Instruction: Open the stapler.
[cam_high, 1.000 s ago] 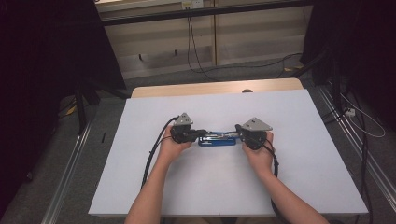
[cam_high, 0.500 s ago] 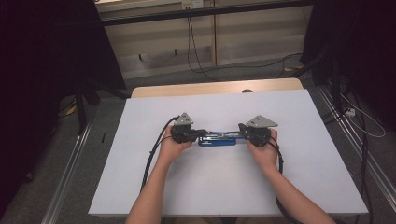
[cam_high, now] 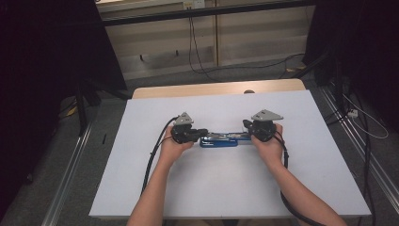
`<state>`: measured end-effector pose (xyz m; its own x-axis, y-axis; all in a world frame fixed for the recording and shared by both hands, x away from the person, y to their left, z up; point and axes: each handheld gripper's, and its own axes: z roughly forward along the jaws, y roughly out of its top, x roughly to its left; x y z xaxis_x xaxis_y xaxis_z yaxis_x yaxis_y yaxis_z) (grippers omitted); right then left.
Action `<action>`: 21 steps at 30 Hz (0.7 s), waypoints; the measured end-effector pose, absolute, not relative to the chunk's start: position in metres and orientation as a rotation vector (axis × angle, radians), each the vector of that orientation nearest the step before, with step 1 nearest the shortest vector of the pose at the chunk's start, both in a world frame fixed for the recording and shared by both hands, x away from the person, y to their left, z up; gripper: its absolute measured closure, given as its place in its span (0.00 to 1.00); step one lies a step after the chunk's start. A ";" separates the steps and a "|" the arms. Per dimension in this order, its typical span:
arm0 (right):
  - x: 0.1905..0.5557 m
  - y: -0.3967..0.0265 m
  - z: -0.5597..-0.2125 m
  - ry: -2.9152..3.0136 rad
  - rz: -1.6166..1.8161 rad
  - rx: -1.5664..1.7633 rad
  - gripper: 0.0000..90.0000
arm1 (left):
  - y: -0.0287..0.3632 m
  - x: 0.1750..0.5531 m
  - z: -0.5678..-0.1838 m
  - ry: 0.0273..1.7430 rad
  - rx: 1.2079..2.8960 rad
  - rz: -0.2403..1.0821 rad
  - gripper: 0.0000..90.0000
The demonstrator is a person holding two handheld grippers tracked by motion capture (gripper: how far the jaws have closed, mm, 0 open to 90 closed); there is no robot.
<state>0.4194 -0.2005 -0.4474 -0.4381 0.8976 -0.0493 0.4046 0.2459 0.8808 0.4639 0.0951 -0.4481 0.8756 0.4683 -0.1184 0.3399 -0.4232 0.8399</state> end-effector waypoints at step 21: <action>0.436 -0.201 -0.448 1.985 1.071 1.378 0.59 | 0.109 0.448 -0.426 0.733 1.974 0.208 0.36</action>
<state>0.4359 -0.2007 -0.4481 -0.3679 0.9291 0.0378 0.5420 0.1812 0.8206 0.4477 0.1090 -0.4265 0.8031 0.5748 -0.1569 0.4065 -0.3361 0.8496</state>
